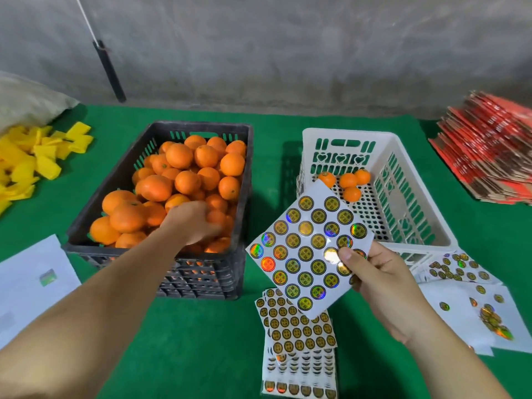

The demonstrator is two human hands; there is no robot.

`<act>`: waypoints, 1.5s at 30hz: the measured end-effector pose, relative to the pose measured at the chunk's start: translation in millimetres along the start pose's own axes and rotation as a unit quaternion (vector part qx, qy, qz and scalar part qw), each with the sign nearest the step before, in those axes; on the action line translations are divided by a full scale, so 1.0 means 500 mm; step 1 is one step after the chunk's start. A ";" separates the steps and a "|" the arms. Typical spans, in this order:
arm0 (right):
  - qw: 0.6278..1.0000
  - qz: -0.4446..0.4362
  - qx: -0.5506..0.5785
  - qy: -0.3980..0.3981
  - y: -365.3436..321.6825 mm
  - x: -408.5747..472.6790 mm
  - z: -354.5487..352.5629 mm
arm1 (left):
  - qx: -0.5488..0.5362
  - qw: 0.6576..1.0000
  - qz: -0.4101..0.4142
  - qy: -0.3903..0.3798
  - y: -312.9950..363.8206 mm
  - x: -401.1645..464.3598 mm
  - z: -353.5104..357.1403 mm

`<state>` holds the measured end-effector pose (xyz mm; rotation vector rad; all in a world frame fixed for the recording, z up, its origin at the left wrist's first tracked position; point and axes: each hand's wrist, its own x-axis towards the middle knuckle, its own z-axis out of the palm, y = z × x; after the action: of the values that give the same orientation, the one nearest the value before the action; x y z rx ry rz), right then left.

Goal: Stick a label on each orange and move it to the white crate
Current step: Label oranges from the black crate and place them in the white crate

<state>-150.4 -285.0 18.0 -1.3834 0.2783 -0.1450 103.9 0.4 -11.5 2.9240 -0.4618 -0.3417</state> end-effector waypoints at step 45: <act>0.849 -0.307 -0.407 -0.138 -0.152 -0.049 0.014 | -0.448 0.820 0.345 -0.091 0.206 -0.384 -0.049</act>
<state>-167.1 -286.0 96.3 -2.2870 -0.4196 -0.3816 -96.7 -31.7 70.2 1.6758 -1.0044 -0.5356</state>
